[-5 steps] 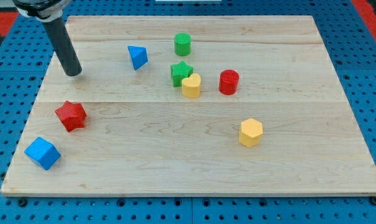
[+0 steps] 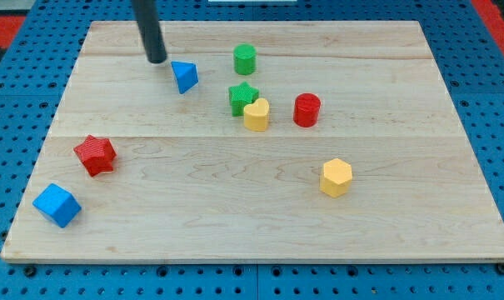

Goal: Move the blue triangle right to the red star

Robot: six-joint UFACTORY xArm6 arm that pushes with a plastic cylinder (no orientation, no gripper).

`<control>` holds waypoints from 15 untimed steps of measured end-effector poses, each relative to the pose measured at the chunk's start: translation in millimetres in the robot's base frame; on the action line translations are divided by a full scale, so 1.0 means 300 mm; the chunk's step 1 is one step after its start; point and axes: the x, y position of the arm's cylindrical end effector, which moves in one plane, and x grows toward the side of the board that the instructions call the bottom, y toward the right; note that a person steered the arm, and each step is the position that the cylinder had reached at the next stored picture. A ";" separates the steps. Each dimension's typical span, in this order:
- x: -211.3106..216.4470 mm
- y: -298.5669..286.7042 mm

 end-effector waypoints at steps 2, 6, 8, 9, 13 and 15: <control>-0.037 0.051; 0.121 0.126; 0.118 0.105; 0.131 0.115; 0.088 0.087; 0.076 0.022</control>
